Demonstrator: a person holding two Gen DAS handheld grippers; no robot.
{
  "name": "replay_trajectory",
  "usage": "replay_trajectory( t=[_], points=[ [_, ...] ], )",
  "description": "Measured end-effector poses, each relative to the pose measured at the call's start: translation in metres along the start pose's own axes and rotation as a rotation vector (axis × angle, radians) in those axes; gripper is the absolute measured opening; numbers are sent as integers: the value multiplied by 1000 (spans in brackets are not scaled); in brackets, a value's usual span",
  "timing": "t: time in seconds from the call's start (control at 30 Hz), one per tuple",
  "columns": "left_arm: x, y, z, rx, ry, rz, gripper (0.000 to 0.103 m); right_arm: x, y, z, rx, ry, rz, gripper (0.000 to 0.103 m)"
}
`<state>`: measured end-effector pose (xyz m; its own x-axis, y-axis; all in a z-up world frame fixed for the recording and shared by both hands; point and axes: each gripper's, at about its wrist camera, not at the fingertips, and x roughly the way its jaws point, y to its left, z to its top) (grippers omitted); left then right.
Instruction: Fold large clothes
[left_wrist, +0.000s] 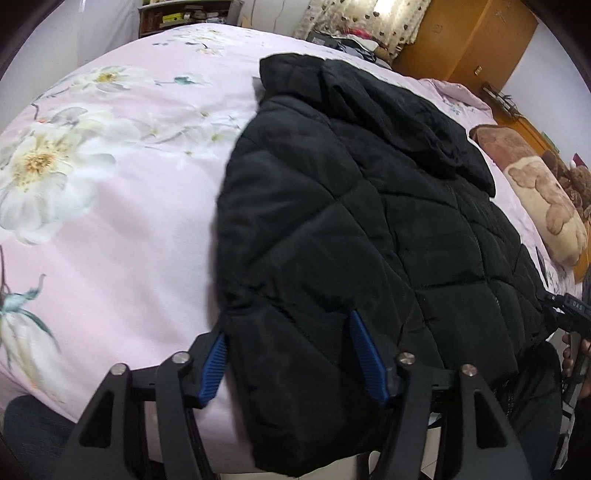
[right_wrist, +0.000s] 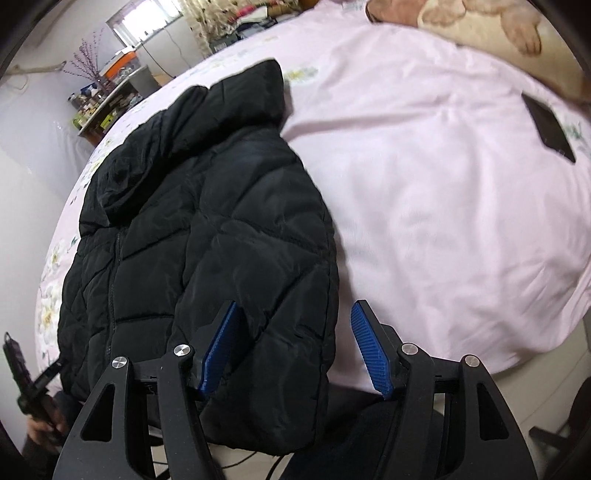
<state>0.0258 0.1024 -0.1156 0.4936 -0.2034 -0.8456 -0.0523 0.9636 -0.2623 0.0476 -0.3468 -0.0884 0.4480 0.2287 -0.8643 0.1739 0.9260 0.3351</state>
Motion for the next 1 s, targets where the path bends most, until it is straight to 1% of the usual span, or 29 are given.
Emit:
replay_trajectory(
  t=[0.1, 0.17, 0.27, 0.3, 0.33, 0.37, 0.4, 0.47, 0.5, 0.57, 0.67, 0.83, 1.0],
  points=[
    [7, -3, -2, -1, 13, 0, 71, 9, -4, 1, 19, 43, 30, 63],
    [11, -4, -5, 2, 23, 7, 71, 17, -7, 1, 31, 84, 42, 63],
    [14, -5, -5, 6, 31, 26, 69, 22, -7, 1, 33, 112, 54, 63],
    [14, -7, -4, 10, 36, 33, 62, 22, -6, 1, 27, 118, 58, 63],
    [14, -9, -2, 19, 42, 29, 57, 22, -3, 0, 14, 132, 68, 63],
    [13, -12, -1, 27, 45, 27, 47, 23, 2, 0, 9, 140, 77, 58],
    [10, -15, 1, 36, 43, 29, 34, 22, 6, -2, 1, 139, 83, 50],
    [2, -21, 6, 55, 27, 26, 21, 15, 12, -4, -6, 113, 84, 24],
    [-4, -23, 9, 57, 16, 21, 18, 9, 13, -4, -1, 96, 103, 21],
    [-18, -21, 15, 41, -13, -9, 17, -2, 18, -3, -5, 69, 121, 16],
    [-45, -16, 23, 18, -73, -49, 16, -26, 29, -2, -30, 26, 152, 14],
    [-93, 0, 35, -15, -178, -102, 15, -63, 39, -5, -40, -40, 206, 14],
    [-132, 1, 38, -15, -259, -145, 15, -98, 34, -12, -25, -91, 269, 14]
  ],
)
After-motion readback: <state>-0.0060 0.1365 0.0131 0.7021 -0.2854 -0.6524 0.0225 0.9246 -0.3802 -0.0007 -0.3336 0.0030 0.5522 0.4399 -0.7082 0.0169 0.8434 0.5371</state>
